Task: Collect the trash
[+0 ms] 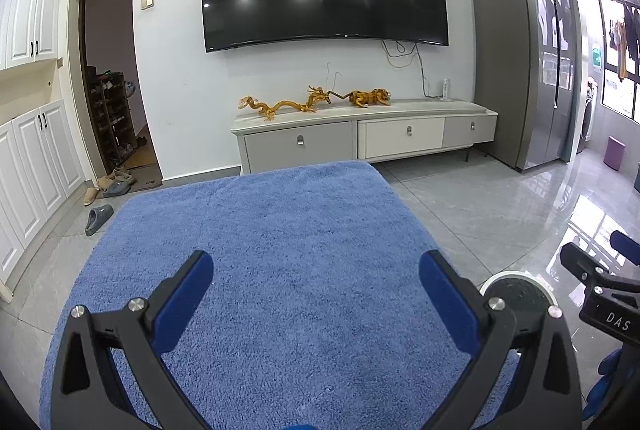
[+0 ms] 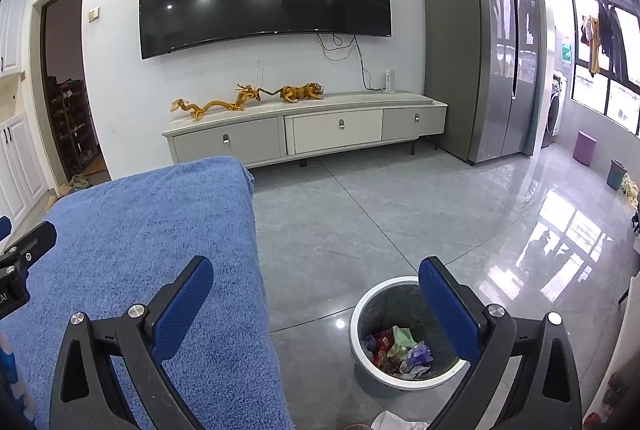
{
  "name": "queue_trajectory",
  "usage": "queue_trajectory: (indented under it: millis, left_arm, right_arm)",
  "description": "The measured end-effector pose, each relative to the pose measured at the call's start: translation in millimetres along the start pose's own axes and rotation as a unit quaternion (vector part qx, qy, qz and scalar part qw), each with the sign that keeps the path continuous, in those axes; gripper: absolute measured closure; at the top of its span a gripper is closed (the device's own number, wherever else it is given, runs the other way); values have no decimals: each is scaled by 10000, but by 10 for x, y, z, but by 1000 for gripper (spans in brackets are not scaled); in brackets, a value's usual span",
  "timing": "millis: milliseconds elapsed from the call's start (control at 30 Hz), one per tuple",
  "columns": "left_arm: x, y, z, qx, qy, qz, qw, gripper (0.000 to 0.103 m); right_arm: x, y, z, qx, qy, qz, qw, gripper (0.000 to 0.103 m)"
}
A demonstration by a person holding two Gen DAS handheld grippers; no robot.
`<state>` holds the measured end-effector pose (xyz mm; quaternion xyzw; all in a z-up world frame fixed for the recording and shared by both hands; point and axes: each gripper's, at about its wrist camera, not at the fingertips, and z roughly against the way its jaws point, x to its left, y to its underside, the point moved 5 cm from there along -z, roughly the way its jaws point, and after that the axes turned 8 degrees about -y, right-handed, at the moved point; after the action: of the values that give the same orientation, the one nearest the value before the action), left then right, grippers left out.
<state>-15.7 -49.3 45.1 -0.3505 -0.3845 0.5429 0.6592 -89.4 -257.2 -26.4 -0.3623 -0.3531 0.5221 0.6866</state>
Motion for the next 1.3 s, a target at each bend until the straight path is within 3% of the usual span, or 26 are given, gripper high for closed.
queue_trajectory:
  millis: [1300]
  left_arm:
    - [-1,36,-29,123,105,7,9999,0]
  right_arm:
    - [-17,-8,11,14,19,7,10000,0]
